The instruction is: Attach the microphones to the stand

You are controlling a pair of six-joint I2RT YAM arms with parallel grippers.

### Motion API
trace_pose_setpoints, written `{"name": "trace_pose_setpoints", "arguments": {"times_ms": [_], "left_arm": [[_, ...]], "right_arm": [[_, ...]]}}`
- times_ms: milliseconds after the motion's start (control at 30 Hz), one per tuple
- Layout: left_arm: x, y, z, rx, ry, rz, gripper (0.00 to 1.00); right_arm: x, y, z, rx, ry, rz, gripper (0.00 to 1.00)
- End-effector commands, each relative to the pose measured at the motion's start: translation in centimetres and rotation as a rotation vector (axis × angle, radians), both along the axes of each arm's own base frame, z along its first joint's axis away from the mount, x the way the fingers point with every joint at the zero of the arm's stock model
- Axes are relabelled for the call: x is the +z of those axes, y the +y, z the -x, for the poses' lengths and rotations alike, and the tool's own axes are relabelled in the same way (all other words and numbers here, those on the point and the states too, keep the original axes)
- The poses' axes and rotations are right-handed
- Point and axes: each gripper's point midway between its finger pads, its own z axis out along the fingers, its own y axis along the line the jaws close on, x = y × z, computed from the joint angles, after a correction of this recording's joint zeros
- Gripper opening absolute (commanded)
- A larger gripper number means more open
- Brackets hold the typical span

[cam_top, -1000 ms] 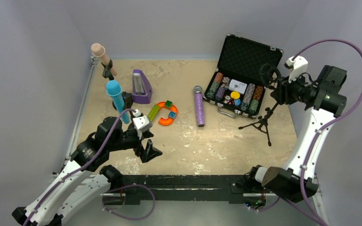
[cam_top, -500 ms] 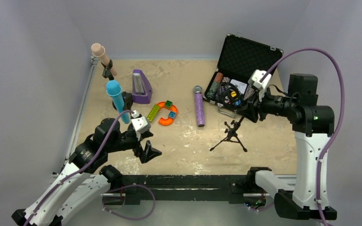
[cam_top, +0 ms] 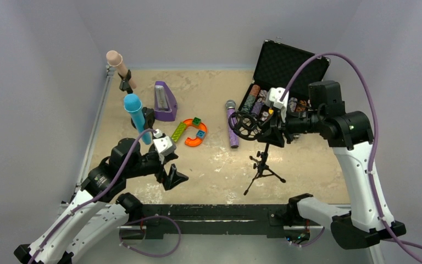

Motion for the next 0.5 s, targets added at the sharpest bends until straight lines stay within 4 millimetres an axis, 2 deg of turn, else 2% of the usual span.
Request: {"name": "trace_pose_setpoints", "arguments": {"times_ms": [0, 267, 467], "left_arm": [[0.5, -0.1, -0.8, 0.009, -0.050, 0.008, 0.99], [0.4, 0.0, -1.0, 0.017, -0.050, 0.002, 0.99], [0.2, -0.1, -1.0, 0.017, -0.047, -0.002, 0.99]], "right_arm": [[1.7, 1.9, -0.8, 0.044, -0.060, -0.040, 0.20], [1.1, 4.4, -3.1, 0.085, -0.066, -0.022, 0.20], [-0.4, 4.1, -4.8, 0.046, -0.090, 0.035, 0.21]]}}
